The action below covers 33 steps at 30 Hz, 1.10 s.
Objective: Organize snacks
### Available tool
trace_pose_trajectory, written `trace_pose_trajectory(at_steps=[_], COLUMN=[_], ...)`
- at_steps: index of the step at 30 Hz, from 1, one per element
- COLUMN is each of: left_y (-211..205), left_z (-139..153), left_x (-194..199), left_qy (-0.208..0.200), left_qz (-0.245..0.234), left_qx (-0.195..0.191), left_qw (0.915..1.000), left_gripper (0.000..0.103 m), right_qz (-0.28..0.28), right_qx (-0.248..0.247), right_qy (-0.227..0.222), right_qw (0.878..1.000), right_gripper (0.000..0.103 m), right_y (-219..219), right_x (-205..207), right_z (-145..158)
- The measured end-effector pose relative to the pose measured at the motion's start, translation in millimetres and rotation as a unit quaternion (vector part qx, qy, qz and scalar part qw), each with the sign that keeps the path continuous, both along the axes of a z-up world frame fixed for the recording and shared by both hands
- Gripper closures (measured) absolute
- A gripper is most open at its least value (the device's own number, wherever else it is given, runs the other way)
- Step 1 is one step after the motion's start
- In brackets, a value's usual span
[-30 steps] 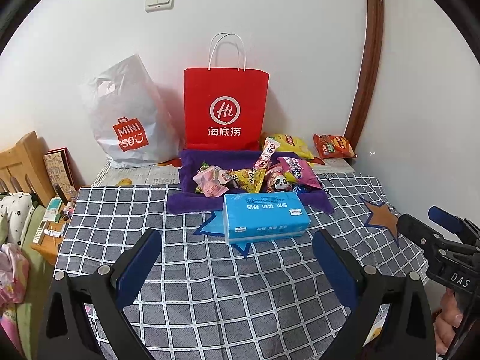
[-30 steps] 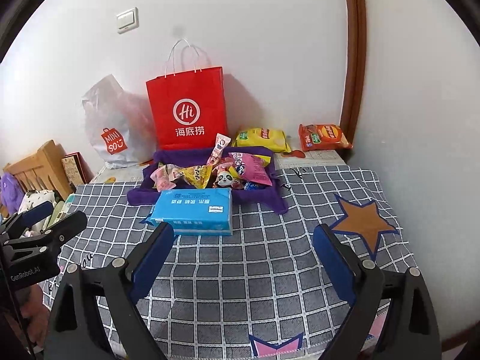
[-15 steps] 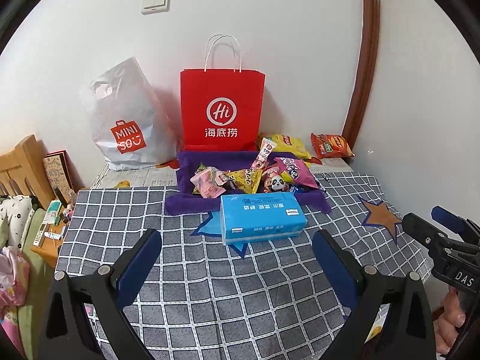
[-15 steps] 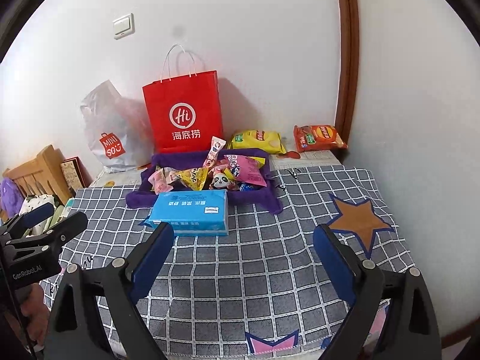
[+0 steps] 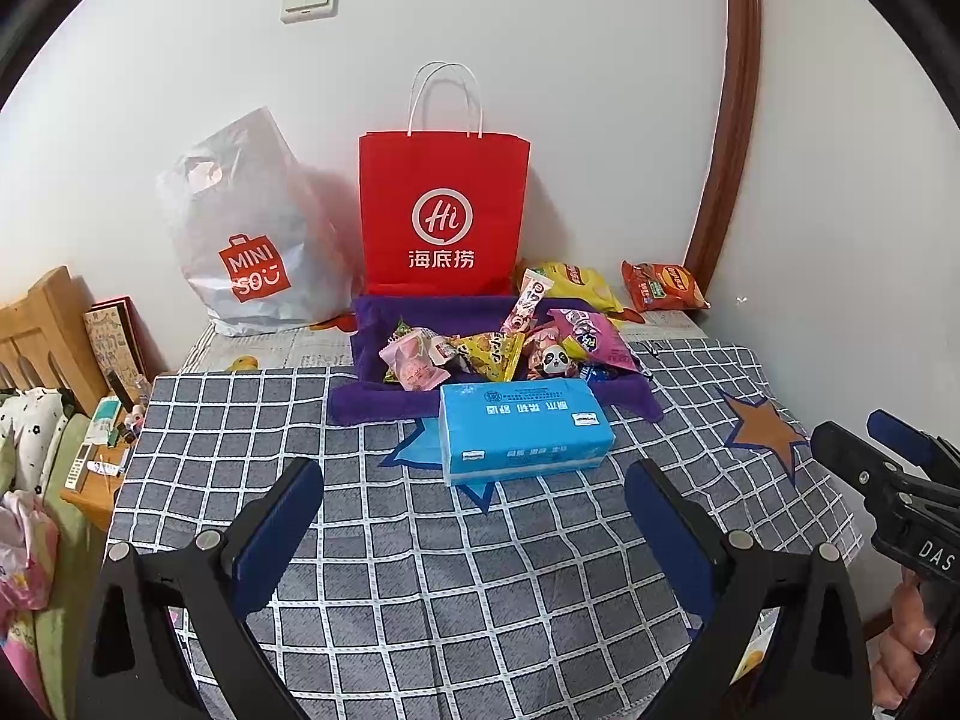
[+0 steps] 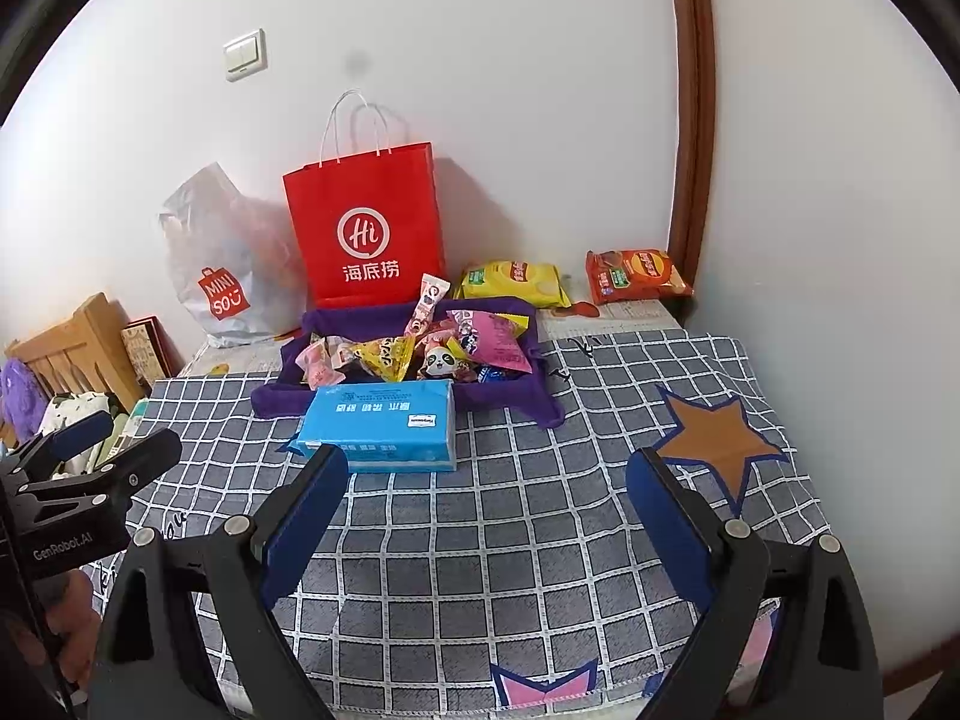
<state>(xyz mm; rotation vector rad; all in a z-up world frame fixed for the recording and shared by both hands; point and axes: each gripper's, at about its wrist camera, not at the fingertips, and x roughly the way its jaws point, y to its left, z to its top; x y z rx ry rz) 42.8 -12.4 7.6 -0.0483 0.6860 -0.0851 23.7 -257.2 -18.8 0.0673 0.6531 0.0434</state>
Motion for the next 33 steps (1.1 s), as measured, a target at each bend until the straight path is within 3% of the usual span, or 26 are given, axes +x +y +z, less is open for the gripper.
trace_pose_trajectory(at_steps=[33], left_y=[-2.9], left_z=[3.5], left_x=[-1.7], left_qy=[-0.002], left_qz=[-0.002], left_qx=[0.0], left_qw=[1.0], left_gripper=[0.002], right_qz=[-0.003], right_qx=[-0.005], right_qy=[-0.005], right_qw=[1.0], right_gripper=[0.01], right_y=[-1.1], right_x=[-3.2], right_z=[2.1])
